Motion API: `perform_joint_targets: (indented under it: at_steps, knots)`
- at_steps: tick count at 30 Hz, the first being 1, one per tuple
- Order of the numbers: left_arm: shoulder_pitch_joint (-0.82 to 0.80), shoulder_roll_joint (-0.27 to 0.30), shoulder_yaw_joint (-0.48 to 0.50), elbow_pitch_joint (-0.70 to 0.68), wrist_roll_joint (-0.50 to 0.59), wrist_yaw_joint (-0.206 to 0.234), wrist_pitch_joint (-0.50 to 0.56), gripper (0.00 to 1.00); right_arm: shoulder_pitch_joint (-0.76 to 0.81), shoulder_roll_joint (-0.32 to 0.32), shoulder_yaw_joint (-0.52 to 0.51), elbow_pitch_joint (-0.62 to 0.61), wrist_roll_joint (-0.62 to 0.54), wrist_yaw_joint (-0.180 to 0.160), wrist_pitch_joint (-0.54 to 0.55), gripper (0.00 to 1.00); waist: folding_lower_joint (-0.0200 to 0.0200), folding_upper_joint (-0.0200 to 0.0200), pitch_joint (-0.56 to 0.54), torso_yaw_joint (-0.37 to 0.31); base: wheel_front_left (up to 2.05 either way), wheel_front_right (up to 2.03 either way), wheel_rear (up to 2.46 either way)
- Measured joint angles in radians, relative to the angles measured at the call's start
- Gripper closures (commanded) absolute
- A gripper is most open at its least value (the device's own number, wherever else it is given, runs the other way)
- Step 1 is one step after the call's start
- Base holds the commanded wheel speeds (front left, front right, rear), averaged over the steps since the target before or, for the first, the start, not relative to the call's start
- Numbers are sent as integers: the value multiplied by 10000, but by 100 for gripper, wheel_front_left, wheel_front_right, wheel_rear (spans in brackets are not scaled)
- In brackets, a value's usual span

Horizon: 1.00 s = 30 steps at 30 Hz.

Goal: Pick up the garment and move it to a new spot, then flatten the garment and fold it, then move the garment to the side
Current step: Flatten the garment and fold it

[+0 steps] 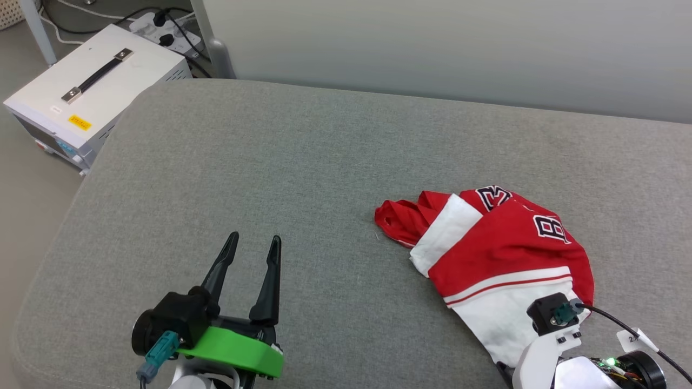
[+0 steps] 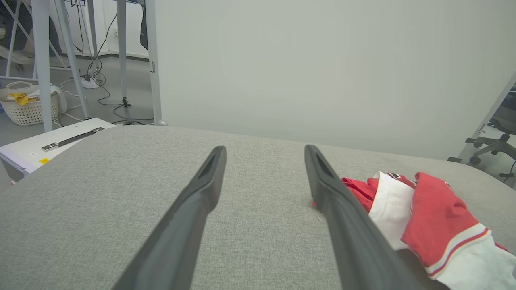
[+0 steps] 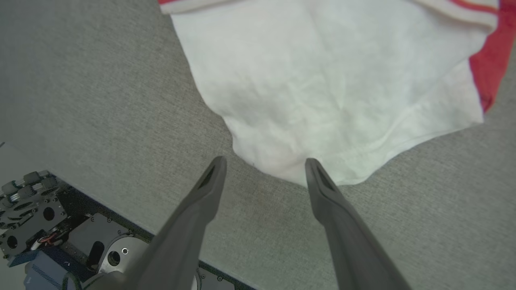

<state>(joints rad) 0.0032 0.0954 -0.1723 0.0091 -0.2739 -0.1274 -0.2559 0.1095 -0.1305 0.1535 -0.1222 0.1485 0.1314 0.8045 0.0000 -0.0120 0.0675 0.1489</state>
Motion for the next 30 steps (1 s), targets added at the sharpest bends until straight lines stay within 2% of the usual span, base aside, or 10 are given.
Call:
perform_joint_targets:
  at_steps: [4, 13, 15, 24, 27, 30]
  knots:
    - [-102, 15, -71, 29, -12, 0, 0, 0, 3, 100, -318, 291, -401, 0, 232, 0, 0, 0, 259, 262, 0, 0, 0]
    - [-267, 107, -150, 81, -27, 0, -2, 0, -34, 249, -393, 1041, -577, 0, 6, 0, 0, 0, 675, 643, 0, 0, 0]
    - [-272, 121, -148, 84, -29, 0, 0, 0, -89, 205, -387, 1206, -608, 0, 8, 100, 0, 0, 734, 660, 0, 0, 0]
    - [-270, 150, -115, 186, -27, -2, 0, 0, -139, 13, -861, 1336, -662, 13, -79, 100, 0, 0, 582, 368, 0, 0, 0]
    - [-269, 142, -100, 194, -27, -2, -2, 0, -19, -364, -1354, 1093, -650, 13, 94, 100, 0, 0, 468, 203, 0, 0, 0]
    - [-269, 155, -224, 265, -54, -2, 0, 0, 179, -1164, -2077, 838, -633, 13, 368, 100, 0, 0, 370, 9, 0, 0, 0]
